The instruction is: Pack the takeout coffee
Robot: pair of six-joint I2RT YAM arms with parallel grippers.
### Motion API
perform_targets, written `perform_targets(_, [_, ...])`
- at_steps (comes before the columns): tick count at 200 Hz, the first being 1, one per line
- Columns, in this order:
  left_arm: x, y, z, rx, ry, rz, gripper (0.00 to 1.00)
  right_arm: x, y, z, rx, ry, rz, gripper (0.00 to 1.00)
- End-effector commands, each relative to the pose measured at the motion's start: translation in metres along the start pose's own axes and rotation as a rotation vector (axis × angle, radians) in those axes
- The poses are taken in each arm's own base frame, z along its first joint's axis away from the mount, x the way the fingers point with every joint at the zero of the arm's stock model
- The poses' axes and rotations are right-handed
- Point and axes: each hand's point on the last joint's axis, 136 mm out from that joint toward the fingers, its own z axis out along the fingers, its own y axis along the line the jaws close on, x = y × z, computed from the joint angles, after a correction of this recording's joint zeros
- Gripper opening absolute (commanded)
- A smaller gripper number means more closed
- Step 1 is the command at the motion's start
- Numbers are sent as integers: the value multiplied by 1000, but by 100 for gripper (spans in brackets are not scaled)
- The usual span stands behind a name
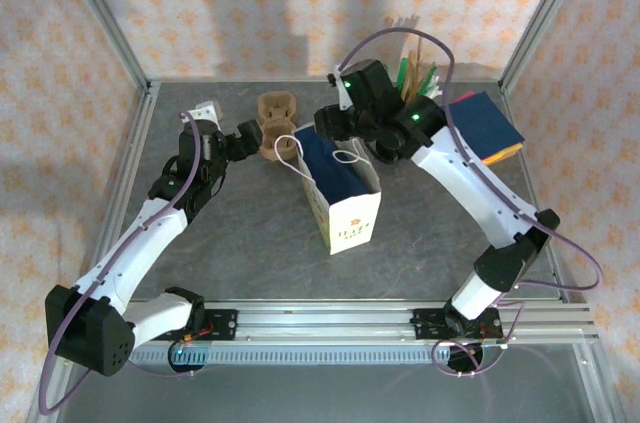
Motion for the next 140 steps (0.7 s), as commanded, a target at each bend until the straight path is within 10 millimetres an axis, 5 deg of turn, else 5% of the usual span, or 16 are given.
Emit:
perform_targets(1, [-25, -1, -11, -11, -71, 14, 96, -21, -1, -17, -56, -84, 53, 45])
perform_targets(44, [-24, -2, -8, -5, -64, 7, 96, 11, 37, 7, -295, 55, 79, 24])
perform_targets(92, [-17, -2, -4, 2, -50, 2, 96, 63, 13, 51, -114, 206, 62, 18])
perform_targets(140, [-14, -6, 1, 24, -34, -12, 96, 74, -2, 72, 33, 234, 32, 17])
